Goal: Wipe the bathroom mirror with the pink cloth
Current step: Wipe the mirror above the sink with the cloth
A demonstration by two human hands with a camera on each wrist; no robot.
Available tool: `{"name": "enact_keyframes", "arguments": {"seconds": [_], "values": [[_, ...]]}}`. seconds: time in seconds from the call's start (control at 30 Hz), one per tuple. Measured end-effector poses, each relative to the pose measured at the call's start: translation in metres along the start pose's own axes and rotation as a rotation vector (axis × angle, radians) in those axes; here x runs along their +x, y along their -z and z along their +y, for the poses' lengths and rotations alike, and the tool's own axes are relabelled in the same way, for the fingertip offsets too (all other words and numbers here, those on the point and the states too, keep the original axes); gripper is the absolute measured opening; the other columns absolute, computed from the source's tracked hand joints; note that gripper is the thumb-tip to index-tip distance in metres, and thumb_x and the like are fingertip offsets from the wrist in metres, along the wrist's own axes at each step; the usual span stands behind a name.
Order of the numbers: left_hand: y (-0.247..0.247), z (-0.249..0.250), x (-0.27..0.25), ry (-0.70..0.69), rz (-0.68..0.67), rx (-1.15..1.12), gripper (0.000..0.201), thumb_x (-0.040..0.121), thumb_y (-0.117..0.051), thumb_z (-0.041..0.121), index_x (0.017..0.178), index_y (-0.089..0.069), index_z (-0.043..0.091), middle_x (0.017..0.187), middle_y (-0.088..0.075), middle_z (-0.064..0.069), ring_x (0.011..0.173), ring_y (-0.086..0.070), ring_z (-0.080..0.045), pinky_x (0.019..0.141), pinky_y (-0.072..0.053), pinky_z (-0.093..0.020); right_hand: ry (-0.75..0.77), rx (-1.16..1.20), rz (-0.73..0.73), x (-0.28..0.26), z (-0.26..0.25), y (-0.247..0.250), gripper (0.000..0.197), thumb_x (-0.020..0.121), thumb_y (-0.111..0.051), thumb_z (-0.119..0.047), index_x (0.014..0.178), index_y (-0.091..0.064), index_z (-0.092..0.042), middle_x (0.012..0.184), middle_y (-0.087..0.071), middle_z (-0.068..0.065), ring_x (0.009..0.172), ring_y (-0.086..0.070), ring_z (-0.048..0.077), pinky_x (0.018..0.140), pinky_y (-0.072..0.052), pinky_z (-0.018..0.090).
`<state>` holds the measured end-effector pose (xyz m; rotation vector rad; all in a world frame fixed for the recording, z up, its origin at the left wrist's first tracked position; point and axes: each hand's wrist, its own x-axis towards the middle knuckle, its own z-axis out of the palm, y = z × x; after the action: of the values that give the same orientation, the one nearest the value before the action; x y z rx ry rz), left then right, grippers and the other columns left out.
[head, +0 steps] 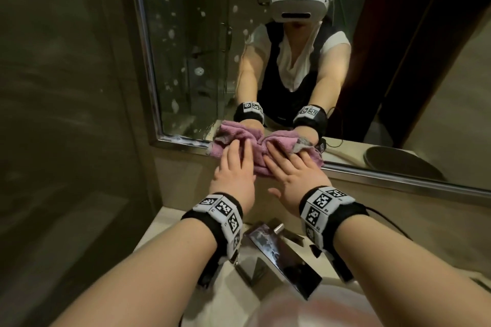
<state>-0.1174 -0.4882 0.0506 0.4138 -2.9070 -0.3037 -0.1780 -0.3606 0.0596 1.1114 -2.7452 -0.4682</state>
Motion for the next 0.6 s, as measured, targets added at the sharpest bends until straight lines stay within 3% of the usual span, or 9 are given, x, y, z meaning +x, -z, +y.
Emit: {"name": "enact_keyframes", "arguments": {"seconds": [0.07,0.13,0.27,0.4,0.6], "values": [[-0.005,-0.007,0.002,-0.002,-0.037,0.05,0.066,0.101,-0.03,0.032,0.15,0.011,0.014,0.158,0.017,-0.008,0.147,0.007,-0.027,0.117,-0.015,-0.037,0.002,-0.009,-0.009,0.003,-0.004,0.001,0.07,0.097,-0.024,-0.052,0.146,0.019,-0.025,0.144,0.034,-0.008,0.146,-0.001,0.021,0.117,0.004,0.041],[-0.006,-0.02,0.006,0.01,-0.037,0.126,0.065,0.101,-0.03,0.034,0.15,0.007,0.011,0.159,0.014,-0.007,0.147,0.007,-0.027,0.119,-0.009,-0.037,0.031,-0.019,-0.003,0.009,-0.013,0.004,0.07,0.097,-0.023,-0.051,0.146,0.019,-0.025,0.156,0.021,-0.004,0.145,-0.003,0.021,0.117,0.003,0.04],[0.001,-0.048,0.013,0.067,-0.039,0.224,0.065,0.1,-0.03,0.032,0.15,0.003,0.007,0.16,0.005,-0.007,0.147,0.003,-0.026,0.12,-0.001,-0.035,0.105,-0.024,-0.002,0.032,-0.04,0.013,0.072,0.096,-0.026,-0.051,0.147,0.015,-0.023,0.158,0.016,-0.002,0.145,-0.006,0.021,0.117,0.001,0.04],[0.011,-0.081,0.013,0.179,-0.02,0.164,0.061,0.098,-0.025,0.017,0.15,0.005,0.006,0.16,0.005,-0.008,0.148,0.002,-0.024,0.121,-0.003,-0.033,0.175,0.002,0.004,0.051,-0.068,0.025,0.075,0.095,-0.035,-0.048,0.149,0.01,-0.022,0.158,0.016,-0.002,0.144,-0.012,0.021,0.117,-0.004,0.039],[0.024,-0.109,0.01,0.16,0.002,0.207,0.056,0.098,-0.02,0.009,0.15,0.001,0.006,0.16,0.0,-0.011,0.147,-0.005,-0.025,0.12,-0.008,-0.034,0.181,0.019,0.018,0.061,-0.086,0.028,0.081,0.091,-0.043,-0.048,0.149,0.008,-0.022,0.159,0.013,0.0,0.142,-0.017,0.022,0.117,-0.007,0.04]]}}
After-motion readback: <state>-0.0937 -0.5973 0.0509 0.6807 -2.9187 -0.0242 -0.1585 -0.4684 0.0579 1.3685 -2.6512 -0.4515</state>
